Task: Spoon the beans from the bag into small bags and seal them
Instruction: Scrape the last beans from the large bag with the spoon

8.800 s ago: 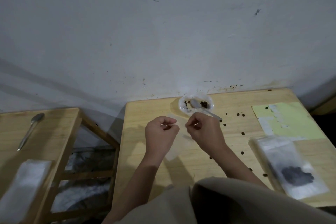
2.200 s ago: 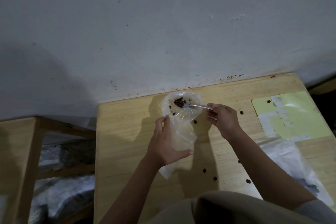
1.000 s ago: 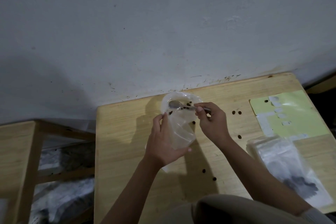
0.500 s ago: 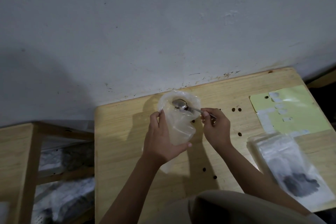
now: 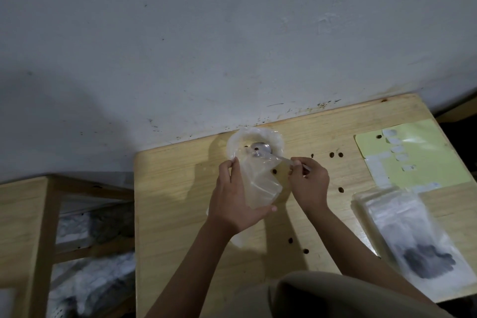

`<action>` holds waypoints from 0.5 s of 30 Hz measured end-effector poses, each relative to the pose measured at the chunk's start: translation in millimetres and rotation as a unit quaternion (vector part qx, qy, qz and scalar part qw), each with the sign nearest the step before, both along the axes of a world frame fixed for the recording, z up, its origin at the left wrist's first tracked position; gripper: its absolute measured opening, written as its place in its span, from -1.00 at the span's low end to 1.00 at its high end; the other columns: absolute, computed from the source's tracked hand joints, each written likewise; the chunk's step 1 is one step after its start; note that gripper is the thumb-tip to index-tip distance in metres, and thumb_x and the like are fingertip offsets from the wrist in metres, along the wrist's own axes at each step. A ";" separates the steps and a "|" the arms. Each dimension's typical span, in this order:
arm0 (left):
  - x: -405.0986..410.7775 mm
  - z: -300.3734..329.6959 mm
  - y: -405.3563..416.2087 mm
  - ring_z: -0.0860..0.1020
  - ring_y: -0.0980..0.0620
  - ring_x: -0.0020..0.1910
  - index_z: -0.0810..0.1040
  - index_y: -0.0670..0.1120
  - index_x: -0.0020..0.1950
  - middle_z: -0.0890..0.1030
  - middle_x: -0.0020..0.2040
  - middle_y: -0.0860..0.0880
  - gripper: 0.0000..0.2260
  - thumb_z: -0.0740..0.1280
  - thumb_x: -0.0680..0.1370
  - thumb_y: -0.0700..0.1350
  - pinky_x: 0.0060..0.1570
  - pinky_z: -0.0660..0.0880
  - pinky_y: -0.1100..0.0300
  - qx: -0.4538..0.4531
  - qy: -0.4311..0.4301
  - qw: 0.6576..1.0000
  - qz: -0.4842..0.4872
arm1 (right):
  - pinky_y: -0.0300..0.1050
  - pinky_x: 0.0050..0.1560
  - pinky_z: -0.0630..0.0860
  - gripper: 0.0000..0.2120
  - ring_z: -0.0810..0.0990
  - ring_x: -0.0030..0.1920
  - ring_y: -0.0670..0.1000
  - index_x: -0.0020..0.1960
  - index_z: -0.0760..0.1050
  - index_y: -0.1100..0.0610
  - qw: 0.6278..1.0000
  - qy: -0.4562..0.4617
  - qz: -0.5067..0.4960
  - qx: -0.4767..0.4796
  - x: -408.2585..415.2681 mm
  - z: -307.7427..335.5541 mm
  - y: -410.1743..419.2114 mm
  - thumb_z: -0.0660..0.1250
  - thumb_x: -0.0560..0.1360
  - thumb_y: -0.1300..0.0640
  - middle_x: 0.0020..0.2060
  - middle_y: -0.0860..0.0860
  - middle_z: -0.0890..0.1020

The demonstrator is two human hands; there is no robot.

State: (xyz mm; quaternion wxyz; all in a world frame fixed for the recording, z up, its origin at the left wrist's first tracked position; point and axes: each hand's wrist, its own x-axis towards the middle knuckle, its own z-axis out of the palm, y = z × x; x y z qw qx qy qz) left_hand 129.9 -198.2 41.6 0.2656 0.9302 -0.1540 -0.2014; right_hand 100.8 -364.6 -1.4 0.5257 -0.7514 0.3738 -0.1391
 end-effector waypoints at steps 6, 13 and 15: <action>1.2 -0.4 3.1 0.23 0.05 0.39 -0.10 -0.08 0.55 0.00 0.41 0.13 0.17 0.49 0.19 0.35 0.21 0.37 0.22 -0.016 0.018 0.999 -0.021 | 0.00 -0.16 0.62 -0.83 0.59 -0.34 0.04 -0.10 0.61 0.28 0.980 0.080 -0.019 0.184 22.3 3.0 -16.5 0.24 0.53 0.28 -0.36 0.11 0.61; 1.3 -2.7 9.9 0.21 0.07 0.41 -0.09 -0.09 0.56 -0.01 0.41 0.17 0.17 0.51 0.19 0.32 0.23 0.35 0.23 -0.034 0.051 0.998 -0.025 | -0.21 -0.38 0.56 -0.82 0.55 -0.32 0.01 -0.15 0.60 0.25 0.953 0.105 -0.019 0.285 29.6 6.6 -22.4 0.23 0.53 0.32 -0.28 0.12 0.60; 0.9 -4.2 11.4 0.22 0.07 0.40 -0.09 -0.10 0.55 0.00 0.41 0.15 0.17 0.51 0.20 0.32 0.21 0.34 0.26 -0.031 0.051 0.998 -0.026 | -0.18 -0.35 0.56 -0.80 0.54 -0.32 0.01 -0.20 0.59 0.23 0.945 0.096 -0.035 0.311 29.8 5.1 -20.9 0.23 0.53 0.33 -0.28 0.12 0.59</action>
